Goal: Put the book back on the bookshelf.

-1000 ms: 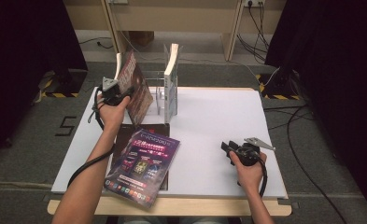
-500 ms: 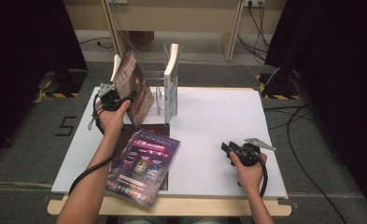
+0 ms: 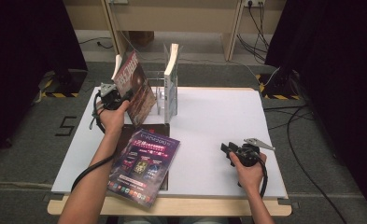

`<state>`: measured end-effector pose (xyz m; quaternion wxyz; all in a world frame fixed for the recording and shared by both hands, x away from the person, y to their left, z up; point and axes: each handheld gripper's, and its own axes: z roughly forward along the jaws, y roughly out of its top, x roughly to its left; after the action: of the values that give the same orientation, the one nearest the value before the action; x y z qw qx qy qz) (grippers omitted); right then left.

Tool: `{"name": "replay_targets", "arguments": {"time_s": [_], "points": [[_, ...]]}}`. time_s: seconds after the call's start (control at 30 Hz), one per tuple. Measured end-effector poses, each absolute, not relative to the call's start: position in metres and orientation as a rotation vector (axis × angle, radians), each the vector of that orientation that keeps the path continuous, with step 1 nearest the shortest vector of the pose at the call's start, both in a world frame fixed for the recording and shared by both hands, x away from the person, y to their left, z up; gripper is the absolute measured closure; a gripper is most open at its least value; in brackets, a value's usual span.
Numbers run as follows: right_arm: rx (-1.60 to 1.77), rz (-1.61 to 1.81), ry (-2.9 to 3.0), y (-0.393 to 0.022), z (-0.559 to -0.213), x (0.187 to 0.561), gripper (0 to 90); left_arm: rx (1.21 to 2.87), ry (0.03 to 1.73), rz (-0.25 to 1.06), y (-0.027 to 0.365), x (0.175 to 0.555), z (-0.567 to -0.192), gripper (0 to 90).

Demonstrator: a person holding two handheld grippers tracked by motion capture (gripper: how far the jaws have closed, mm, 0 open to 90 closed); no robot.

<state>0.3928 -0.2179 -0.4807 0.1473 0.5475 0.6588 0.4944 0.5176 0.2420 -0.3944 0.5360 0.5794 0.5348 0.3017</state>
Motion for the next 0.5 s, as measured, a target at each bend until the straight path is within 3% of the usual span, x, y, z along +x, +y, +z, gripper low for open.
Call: {"name": "replay_targets", "arguments": {"time_s": [0.5], "points": [[1.569, 1.438, 1.883, -0.22, -0.479, 0.392, 57.9, 1.437, 1.185, 0.856, 0.217, 0.548, -0.359, 83.6]]}}
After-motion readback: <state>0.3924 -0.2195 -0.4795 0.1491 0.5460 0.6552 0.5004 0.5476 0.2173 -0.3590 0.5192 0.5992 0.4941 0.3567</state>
